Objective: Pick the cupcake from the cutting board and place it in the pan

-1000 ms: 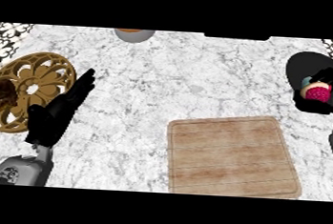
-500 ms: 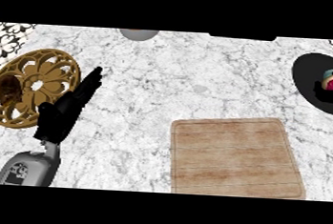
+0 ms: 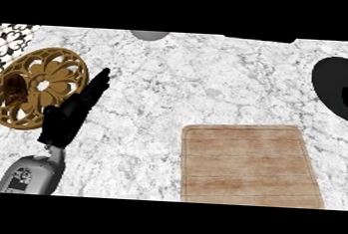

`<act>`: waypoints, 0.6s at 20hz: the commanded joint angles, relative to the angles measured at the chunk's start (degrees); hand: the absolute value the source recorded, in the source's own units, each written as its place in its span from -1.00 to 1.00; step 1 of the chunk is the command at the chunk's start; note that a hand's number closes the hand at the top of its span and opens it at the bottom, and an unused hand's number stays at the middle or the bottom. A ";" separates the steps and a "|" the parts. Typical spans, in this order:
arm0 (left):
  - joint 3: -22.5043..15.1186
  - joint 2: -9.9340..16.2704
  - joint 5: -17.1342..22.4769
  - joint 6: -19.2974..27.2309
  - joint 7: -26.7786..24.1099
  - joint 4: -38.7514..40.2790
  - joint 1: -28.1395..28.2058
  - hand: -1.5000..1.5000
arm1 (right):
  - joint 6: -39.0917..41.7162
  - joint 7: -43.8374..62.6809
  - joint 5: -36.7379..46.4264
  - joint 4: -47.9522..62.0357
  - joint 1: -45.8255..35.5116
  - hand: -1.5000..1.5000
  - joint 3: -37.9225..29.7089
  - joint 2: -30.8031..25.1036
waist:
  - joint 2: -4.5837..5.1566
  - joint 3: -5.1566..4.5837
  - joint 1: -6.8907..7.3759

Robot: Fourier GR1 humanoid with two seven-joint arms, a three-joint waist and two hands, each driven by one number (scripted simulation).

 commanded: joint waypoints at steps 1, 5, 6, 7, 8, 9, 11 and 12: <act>-0.07 -0.10 -0.65 0.17 -0.55 0.26 -1.50 0.00 | 1.29 9.99 0.72 7.83 -0.69 1.00 -0.60 -2.04 | 0.85 -0.04 1.17; -0.95 -0.71 -0.48 -0.47 -1.42 0.30 -0.38 0.00 | 8.44 11.96 3.10 10.15 -2.84 -1.00 2.11 -2.55 | 0.98 0.09 2.40; -0.23 -0.64 -0.75 0.06 -2.20 1.66 -0.54 0.00 | 9.71 10.65 1.92 9.95 -2.52 -1.00 1.04 -2.36 | 1.27 0.17 2.15; -0.12 -0.03 -0.48 -0.61 -1.62 0.78 -1.47 0.00 | 9.39 9.41 1.17 9.73 -1.90 -1.00 0.32 -1.25 | 1.25 0.29 2.15; 0.13 0.35 0.89 -1.70 -0.26 -0.20 -0.92 0.00 | 10.28 10.10 1.39 9.50 -3.07 -1.00 0.43 -3.12 | 1.09 0.29 2.69; 0.00 -0.44 0.06 -0.63 -1.26 0.67 -1.17 0.00 | 12.37 8.35 0.12 9.24 -2.92 -1.00 -0.72 -2.91 | 0.90 0.26 1.61; -0.76 -1.30 -0.72 0.52 -0.12 -0.23 -0.72 0.00 | 12.99 5.61 -2.90 8.47 -2.37 -1.00 -3.65 -2.07 | 0.82 0.43 1.48; 0.21 -0.67 -0.10 0.05 -0.23 -0.01 -1.89 0.00 | 14.75 5.03 -4.21 8.04 -3.30 -1.00 -4.92 -2.92 | 1.03 0.50 1.49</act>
